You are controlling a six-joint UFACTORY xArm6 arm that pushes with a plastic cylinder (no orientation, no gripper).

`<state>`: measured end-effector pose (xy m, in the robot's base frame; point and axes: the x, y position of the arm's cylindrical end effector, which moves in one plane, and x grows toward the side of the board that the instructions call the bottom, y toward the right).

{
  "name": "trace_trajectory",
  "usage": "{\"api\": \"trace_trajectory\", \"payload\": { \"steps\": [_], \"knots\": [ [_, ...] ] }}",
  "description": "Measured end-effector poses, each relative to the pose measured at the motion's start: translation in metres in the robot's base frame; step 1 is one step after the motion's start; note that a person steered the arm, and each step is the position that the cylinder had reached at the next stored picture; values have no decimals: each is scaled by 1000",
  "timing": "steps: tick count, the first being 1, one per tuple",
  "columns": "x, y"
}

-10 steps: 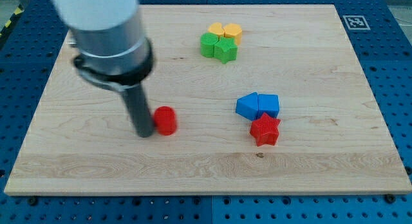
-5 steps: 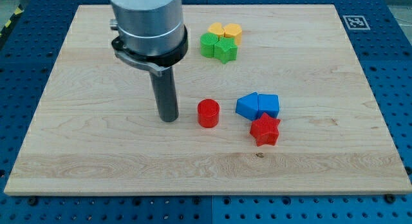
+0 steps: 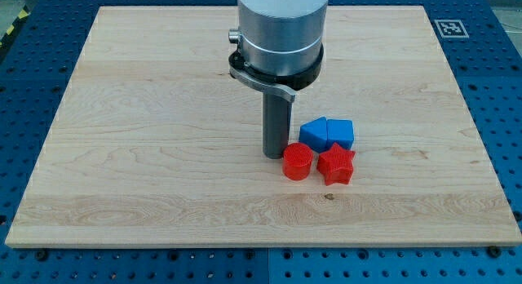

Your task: Push the red circle into the blue blocks

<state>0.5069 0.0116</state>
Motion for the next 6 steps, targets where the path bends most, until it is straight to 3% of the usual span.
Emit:
{"api": "trace_trajectory", "payload": {
  "steps": [1,3,6],
  "knots": [
    [3,-26],
    [56,-35],
    [37,-8]
  ]
}}
